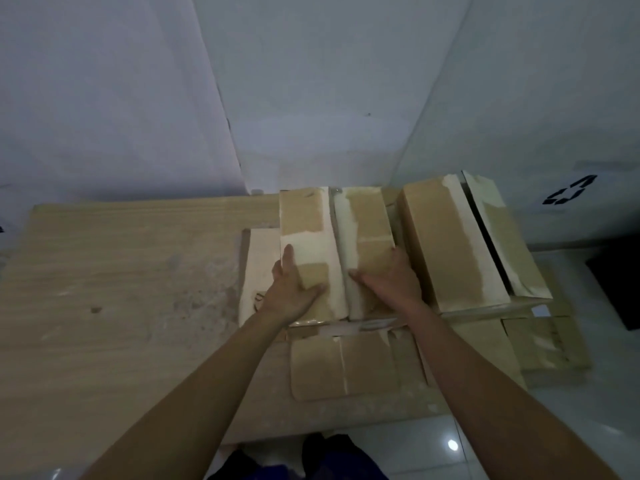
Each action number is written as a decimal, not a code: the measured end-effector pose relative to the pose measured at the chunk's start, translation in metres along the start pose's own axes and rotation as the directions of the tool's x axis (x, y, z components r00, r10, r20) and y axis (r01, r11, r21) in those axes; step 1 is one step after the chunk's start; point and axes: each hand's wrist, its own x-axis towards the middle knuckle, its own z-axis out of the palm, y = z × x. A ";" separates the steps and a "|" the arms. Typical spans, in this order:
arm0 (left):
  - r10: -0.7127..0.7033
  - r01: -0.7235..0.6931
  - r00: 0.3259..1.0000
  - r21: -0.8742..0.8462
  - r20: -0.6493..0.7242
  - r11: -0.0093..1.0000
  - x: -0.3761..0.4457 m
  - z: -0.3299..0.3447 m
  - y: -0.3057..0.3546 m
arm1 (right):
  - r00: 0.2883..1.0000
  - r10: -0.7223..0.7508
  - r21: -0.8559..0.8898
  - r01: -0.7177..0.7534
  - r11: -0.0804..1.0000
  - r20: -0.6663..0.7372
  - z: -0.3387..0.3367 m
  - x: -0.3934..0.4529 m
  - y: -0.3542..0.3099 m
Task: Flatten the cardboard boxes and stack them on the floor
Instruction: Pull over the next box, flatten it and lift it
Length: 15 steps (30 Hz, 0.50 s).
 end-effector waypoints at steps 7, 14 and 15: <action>-0.014 0.013 0.986 -0.008 -0.168 1.000 -0.001 -0.018 -0.022 | 0.992 -0.119 0.073 0.115 0.991 0.049 0.017 -0.016 -0.003; -0.060 0.052 0.950 -0.033 -0.306 0.998 -0.026 -0.086 -0.078 | 0.981 -0.134 -0.032 0.140 0.990 0.138 0.087 -0.046 -0.041; -0.065 0.056 0.945 -0.037 -0.322 0.998 -0.030 -0.095 -0.086 | 0.977 -0.147 -0.035 0.155 0.987 0.154 0.096 -0.049 -0.048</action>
